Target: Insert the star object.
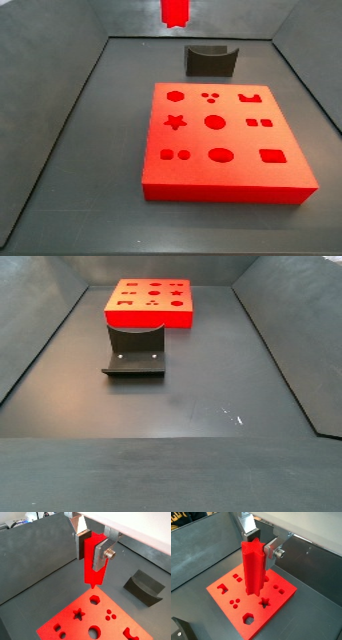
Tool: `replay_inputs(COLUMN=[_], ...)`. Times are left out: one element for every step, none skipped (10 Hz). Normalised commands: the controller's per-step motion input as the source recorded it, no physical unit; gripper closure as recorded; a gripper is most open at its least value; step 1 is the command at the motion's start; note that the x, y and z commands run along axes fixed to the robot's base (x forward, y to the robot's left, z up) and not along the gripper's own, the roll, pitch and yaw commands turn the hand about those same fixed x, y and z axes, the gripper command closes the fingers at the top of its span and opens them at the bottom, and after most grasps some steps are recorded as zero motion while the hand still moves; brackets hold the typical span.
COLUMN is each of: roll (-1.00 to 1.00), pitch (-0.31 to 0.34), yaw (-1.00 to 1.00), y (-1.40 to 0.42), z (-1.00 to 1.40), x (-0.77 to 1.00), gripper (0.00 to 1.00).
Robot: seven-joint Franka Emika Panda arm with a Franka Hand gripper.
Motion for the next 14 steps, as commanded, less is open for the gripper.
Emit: replay_inputs(roll=[0.0,0.0,0.01,0.0,0.0,-0.02,-0.1,-0.15,0.06,0.35,0.35,0.27,0.08,-0.01], pitch=[-0.129,-0.131,-0.121,-0.123,-0.109,-0.154,-0.166,-0.154,-0.003,0.049,0.0,0.0,0.0,-0.023], yaw=[0.01,0.01,0.0,0.0,0.0,0.0,0.0,0.11,0.23,0.09,-0.11,-0.69,-1.0,-1.0], y=[-0.09,-0.11,-0.08,-0.01,0.0,0.0,0.0,-0.05,-0.39,-0.58,-0.51,-0.19,-0.03,0.0], z=[-0.63,-0.7,-0.69,-0.68,-0.67,-0.81,-0.78,-0.66,-0.5,-0.45,-0.45,-0.22,-0.07,-0.04], x=[0.11,0.13,0.12,0.07,0.03,0.0,0.0,0.12,0.31,0.34,0.12,0.0,0.0,0.0], gripper=[1.0,1.0,1.0,1.0,1.0,1.0,1.0,1.0,1.0,1.0,1.0,1.0,1.0,1.0])
